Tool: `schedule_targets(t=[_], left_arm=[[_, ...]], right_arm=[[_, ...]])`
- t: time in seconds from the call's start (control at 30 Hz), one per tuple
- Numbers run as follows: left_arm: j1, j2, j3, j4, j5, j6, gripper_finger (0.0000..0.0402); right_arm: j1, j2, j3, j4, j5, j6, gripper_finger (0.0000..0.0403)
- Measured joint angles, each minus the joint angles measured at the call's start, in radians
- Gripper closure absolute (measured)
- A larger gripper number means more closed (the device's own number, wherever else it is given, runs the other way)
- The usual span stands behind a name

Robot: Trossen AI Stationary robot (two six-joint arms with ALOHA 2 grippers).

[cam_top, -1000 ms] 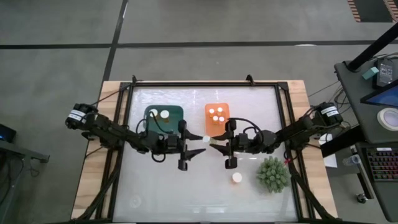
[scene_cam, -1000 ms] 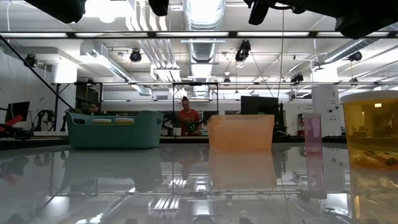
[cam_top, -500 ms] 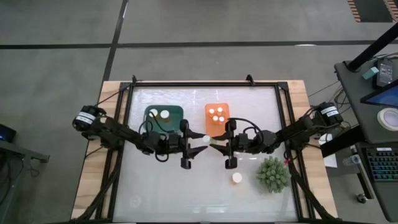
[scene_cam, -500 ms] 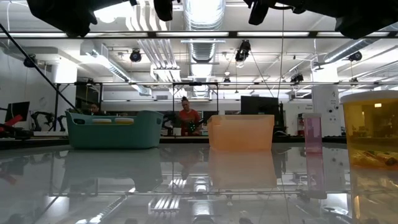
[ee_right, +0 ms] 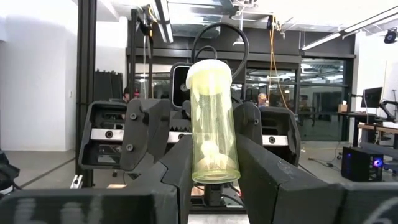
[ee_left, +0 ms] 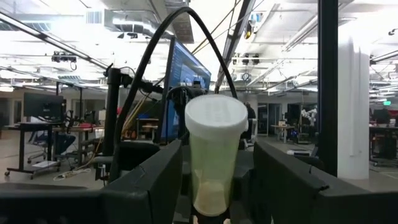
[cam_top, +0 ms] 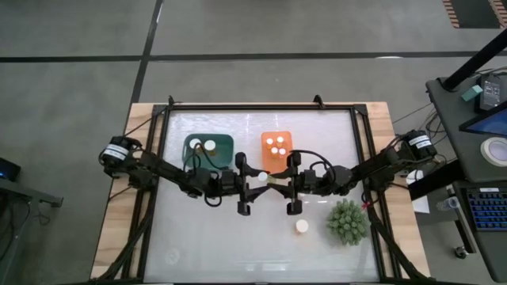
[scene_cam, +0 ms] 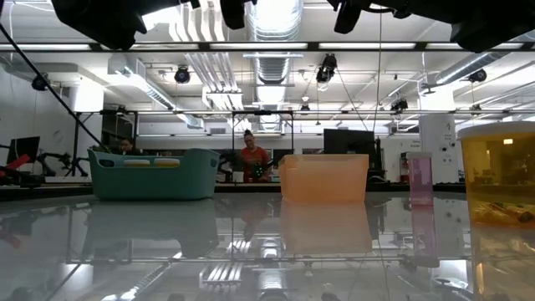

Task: Pick and place medicine bottles into bin by pill shape (circle, oval)
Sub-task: Put the small yellow pill bottle into the orange bin

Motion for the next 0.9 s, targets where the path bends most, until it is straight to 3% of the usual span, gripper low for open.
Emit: schedule_targets(t=[0.47, 0.6, 0.73, 0.9], left_arm=[[0.000, 0.000, -0.001, -0.003, 0.001, -0.001, 0.0327], [0.000, 0.000, -0.001, -0.004, 0.001, -0.001, 0.0328], [0.000, -0.001, -0.004, -0.009, 0.002, 0.002, 0.0324], [-0.001, -0.028, -0.042, -0.019, 0.002, 0.001, 0.0324]], right_arm=[[0.000, 0.000, 0.000, -0.008, 0.001, -0.007, 0.0307], [0.000, 0.000, 0.000, -0.010, 0.004, 0.015, 0.0296], [0.000, -0.001, 0.000, -0.023, 0.007, 0.038, 0.0261], [0.000, -0.071, 0.000, -0.174, 0.034, 0.105, 0.0213]])
